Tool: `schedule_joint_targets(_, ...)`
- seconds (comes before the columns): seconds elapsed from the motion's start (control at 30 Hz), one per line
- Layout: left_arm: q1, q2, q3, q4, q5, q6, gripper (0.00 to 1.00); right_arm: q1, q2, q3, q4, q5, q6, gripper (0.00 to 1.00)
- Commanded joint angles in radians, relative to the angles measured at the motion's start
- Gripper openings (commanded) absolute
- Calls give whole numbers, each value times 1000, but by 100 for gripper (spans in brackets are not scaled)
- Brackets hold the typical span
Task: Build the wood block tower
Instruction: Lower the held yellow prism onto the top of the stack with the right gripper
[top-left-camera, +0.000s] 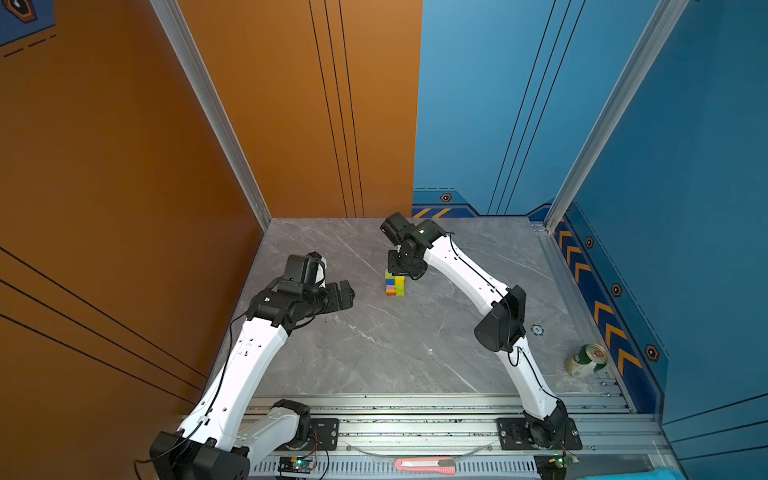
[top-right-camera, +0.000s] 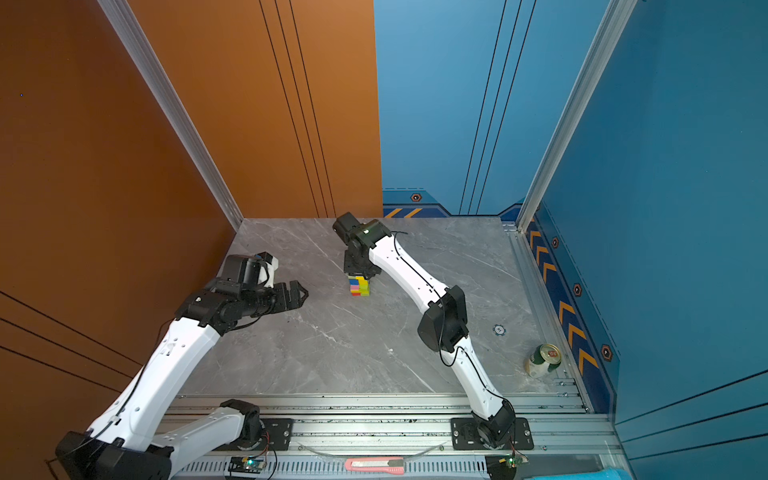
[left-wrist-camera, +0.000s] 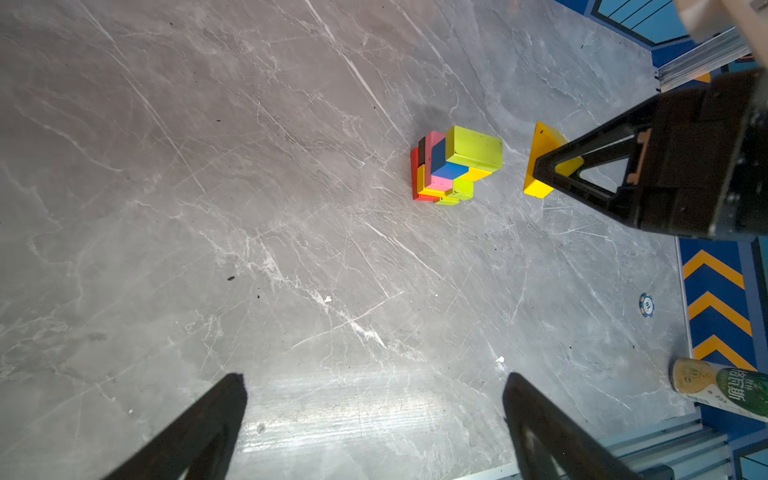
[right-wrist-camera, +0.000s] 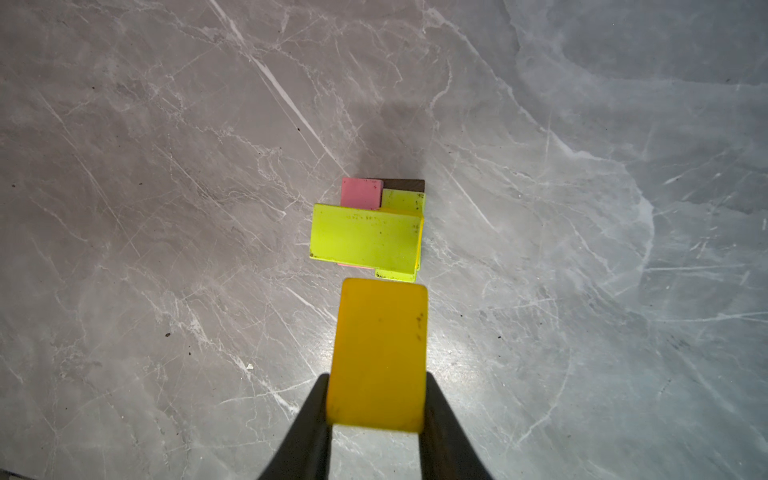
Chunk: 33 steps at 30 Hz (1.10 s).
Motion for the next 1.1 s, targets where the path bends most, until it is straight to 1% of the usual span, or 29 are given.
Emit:
schedule_joint_targets(0.0,14,18,41,-23,16,30,98,-11,19,33,6,-20,-55,33)
schedule_joint_targets(0.23,29,42,61,-23,21,38,98,-14,65,60,43,-29,-76,34)
schedule_joint_targets(0.4,40,58,75,-23,31,48,98,-15,96,95,44,-12,-84,34)
schedule_joint_targets(0.67,56,73,85,-25,45,62,98,-12,119,104,53,25,-84,34)
schedule_joint_targets(1.07,81,72,91,-40,55,79,98,-14,158,151,63,37,-89,34)
